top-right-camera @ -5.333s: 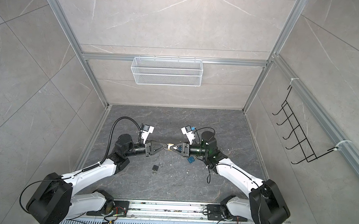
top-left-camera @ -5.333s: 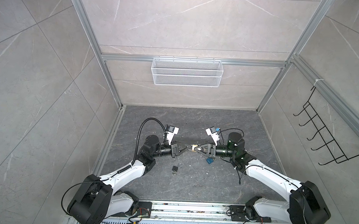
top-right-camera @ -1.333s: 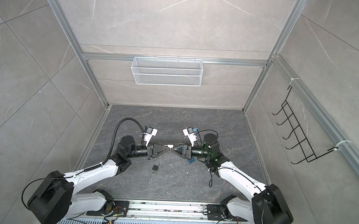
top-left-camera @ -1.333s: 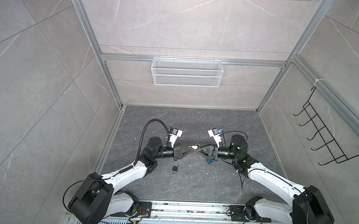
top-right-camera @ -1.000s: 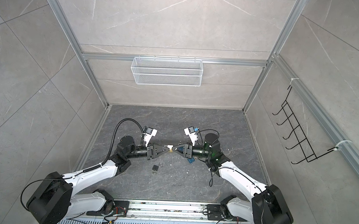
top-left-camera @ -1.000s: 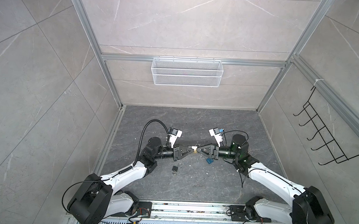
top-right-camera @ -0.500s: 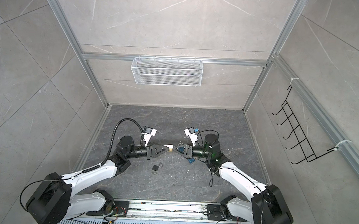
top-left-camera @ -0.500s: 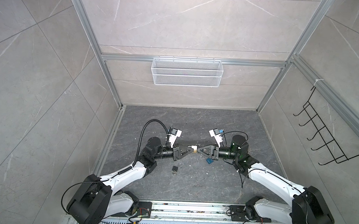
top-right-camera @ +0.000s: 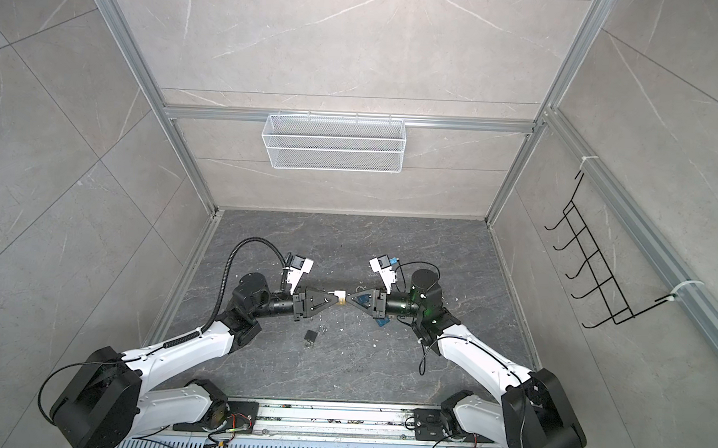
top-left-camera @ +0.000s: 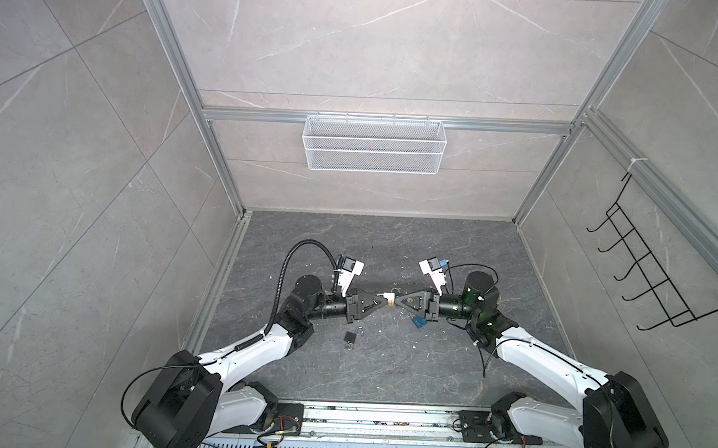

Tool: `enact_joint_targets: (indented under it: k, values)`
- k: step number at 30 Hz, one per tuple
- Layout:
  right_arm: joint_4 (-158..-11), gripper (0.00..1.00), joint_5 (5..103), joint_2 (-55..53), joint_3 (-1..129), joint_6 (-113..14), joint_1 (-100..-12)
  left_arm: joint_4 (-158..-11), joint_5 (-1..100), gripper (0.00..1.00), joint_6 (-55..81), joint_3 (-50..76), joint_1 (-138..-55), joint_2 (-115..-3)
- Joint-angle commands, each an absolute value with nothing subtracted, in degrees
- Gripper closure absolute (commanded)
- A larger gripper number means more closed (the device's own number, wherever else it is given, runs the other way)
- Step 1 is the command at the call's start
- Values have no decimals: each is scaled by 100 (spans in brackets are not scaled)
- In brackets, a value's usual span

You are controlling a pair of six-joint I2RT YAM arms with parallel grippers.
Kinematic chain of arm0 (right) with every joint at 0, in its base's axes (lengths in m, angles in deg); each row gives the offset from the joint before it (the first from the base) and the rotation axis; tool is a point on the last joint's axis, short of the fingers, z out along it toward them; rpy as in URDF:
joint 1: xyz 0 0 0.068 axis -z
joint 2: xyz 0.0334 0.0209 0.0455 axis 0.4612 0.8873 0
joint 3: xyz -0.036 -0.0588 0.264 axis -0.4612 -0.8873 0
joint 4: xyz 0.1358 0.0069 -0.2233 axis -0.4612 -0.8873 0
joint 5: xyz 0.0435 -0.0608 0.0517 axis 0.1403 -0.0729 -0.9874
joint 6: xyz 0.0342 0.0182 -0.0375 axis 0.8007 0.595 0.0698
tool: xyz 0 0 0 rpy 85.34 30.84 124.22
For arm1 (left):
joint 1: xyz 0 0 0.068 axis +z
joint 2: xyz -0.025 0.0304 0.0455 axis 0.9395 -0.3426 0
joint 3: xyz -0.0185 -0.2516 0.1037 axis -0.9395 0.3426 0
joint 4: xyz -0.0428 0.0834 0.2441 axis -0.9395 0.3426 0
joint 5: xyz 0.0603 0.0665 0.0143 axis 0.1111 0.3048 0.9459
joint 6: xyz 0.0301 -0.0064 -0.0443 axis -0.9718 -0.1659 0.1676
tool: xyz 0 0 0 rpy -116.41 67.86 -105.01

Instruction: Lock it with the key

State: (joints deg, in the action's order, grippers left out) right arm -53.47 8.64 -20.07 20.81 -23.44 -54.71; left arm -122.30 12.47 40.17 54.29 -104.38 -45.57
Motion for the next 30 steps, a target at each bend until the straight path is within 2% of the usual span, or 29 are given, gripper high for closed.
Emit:
enact_joint_targets:
  k: [1, 11, 27, 28, 30]
  values:
    - [-4970, 100, 826, -2117, 1955, -2183, -5341, -12456, 1390, 100, 3800, 5468, -10363, -4275]
    - [-4289, 100, 585, -2091, 1744, -1848, -5122, -12529, 1458, 100, 3850, 5581, -10244, -4145]
    - [-4366, 100, 447, -2079, 1916, -1804, -5171, -12731, 1028, 100, 3982, 5353, -10256, -4471]
    - [-4364, 100, 477, -2059, 1934, -1800, -5213, -12651, 1016, 99, 3947, 5315, -10283, -4477]
    - [-4417, 100, 470, -1990, 1994, -1844, -5296, -12526, 1031, 85, 3858, 5269, -10348, -4472]
